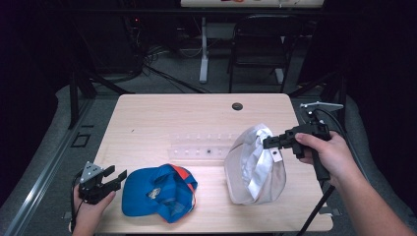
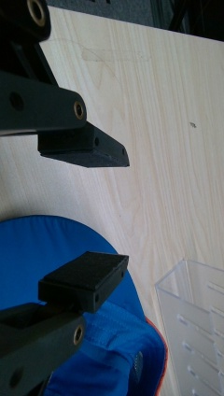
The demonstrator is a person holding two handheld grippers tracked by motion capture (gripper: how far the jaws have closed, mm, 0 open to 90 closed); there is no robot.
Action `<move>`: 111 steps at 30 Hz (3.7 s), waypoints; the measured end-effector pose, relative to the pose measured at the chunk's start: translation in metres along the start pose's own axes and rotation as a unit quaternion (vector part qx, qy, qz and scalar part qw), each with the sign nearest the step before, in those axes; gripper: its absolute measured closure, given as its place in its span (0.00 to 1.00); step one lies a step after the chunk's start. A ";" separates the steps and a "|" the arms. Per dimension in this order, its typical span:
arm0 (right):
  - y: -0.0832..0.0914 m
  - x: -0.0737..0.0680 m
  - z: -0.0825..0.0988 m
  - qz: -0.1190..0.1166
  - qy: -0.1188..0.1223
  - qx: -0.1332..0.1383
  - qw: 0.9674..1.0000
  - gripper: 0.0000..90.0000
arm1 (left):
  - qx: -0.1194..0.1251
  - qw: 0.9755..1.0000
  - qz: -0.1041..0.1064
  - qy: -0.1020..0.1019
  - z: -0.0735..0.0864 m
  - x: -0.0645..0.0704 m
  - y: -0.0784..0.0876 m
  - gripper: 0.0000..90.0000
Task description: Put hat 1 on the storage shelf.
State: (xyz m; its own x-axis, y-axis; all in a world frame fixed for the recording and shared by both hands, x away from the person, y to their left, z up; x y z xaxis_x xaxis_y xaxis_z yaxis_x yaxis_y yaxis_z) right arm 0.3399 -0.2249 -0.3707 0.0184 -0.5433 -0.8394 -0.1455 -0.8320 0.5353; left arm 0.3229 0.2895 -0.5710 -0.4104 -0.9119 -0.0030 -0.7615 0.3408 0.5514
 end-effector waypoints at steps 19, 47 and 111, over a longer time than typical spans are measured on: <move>-0.011 -0.028 -0.022 -0.082 0.004 0.022 0.996 0.91 | 0.014 0.998 0.042 -0.050 -0.026 0.037 0.009 0.59; -0.057 -0.064 -0.048 -0.127 0.006 0.030 0.991 0.91 | 0.051 0.961 0.166 -0.214 -0.086 0.205 -0.014 0.46; -0.152 -0.079 -0.073 -0.078 0.047 0.039 0.995 0.90 | 0.024 0.981 0.152 -0.116 -0.115 0.138 -0.073 0.94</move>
State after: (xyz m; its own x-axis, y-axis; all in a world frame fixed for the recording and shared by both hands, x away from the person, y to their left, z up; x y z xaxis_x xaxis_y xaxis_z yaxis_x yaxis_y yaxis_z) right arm 0.4328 -0.0639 -0.3784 0.1393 -0.4189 -0.8973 -0.2100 -0.8980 0.3866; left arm 0.3797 0.1121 -0.5154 -0.7217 -0.6911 -0.0378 -0.6062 0.6048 0.5164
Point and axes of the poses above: each handheld gripper's, and its own axes: y roughly backward along the jaws, z roughly out of its underside, x roughly to its right, the point moved 5 cm from there along -y, roughly forward along the jaws, and after that the axes turned 4 degrees about -y, right-handed, at the moved point
